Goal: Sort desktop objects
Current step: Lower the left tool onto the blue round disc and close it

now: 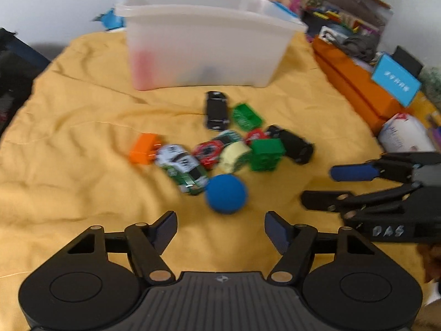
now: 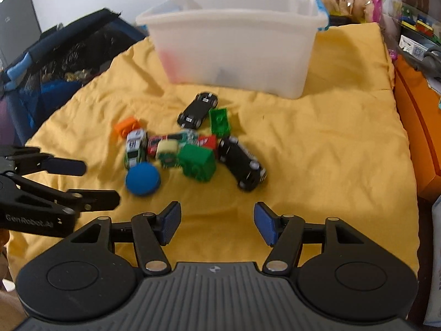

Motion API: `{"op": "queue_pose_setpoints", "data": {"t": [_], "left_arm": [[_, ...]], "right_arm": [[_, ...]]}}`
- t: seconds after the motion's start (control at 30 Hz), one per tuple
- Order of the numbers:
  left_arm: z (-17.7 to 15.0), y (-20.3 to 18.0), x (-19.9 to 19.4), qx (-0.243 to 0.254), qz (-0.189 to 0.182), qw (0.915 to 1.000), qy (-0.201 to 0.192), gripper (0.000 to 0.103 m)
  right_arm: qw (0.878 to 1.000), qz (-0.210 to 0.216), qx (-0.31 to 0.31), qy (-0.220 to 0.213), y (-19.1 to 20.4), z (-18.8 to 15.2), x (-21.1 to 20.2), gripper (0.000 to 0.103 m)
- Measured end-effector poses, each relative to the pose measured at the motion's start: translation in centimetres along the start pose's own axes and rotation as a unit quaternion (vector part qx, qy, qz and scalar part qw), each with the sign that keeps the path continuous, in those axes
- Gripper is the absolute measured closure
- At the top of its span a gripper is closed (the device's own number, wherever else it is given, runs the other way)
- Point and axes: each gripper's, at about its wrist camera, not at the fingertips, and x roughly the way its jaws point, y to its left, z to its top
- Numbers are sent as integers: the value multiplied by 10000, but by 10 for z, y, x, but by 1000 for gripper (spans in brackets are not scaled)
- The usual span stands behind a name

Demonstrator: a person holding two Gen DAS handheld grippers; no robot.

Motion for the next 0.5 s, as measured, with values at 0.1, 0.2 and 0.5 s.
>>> {"op": "queue_pose_setpoints", "data": {"t": [0.1, 0.2, 0.5], "left_arm": [[6, -5, 11, 54, -153, 9999, 55, 45], [10, -8, 26, 169, -43, 9998, 87, 56], [13, -1, 24, 297, -273, 9991, 147, 61]], "right_arm": [[10000, -47, -48, -28, 1, -2, -2, 41], [9998, -183, -40, -66, -1, -3, -5, 41], [9997, -242, 39, -82, -5, -4, -2, 41]]}}
